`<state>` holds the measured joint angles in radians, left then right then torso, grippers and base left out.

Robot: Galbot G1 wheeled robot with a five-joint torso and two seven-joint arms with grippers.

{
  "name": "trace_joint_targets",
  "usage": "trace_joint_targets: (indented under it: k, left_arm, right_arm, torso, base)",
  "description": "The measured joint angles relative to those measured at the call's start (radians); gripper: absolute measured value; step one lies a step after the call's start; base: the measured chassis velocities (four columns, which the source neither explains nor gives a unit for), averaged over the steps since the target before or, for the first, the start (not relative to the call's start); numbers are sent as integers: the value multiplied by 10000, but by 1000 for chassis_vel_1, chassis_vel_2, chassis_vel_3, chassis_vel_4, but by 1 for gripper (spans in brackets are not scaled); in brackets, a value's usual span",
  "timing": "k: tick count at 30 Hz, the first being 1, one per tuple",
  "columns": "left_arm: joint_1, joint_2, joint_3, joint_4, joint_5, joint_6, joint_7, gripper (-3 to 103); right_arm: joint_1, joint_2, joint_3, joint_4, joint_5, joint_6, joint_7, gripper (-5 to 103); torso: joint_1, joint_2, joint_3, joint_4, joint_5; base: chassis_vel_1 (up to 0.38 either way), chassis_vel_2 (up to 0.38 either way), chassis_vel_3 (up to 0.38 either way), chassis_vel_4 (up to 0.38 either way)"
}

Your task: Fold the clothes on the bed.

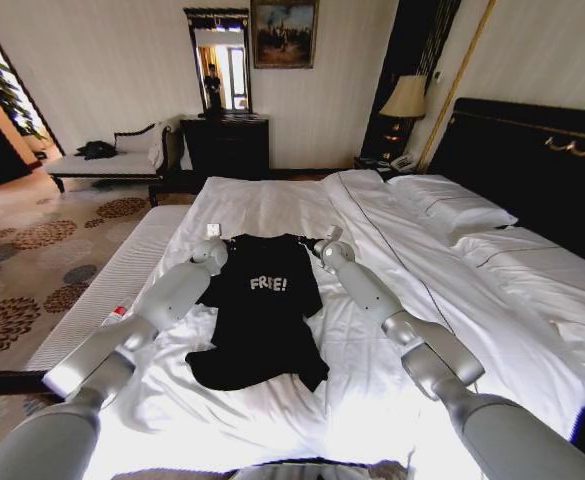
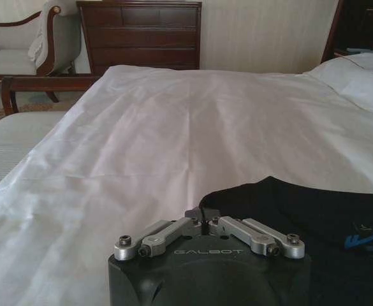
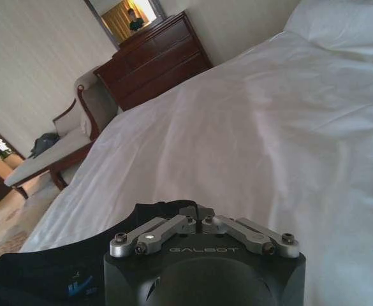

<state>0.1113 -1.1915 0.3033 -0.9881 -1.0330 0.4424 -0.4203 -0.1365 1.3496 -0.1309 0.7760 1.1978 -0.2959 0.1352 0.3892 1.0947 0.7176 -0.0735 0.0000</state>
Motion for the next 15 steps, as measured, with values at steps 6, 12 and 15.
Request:
trace_joint_targets:
  k: [6, 12, 15]
  left_arm:
    - [-159, -596, -115, 743, 198, -145, 32, 0]
    - [-160, -837, -179, 1195, 335, -215, 37, 0]
    - [-173, -1059, -259, 1482, 399, -235, 38, 0]
  right_arm:
    - [125, 244, 179, -679, -677, 205, -385, 0]
    - [188, 468, 392, -1241, -1177, 290, -557, 0]
    - [209, 546, 467, -1422, -1340, 332, -596, 0]
  torso:
    - [0, 0, -1, -2, 0]
    - [-1, 0, -1, 3, 0]
    - [-1, 1, -1, 3, -1]
  base:
    - [0, 0, 0, 0]
    - [0, 0, 0, 0]
    - [0, 0, 0, 0]
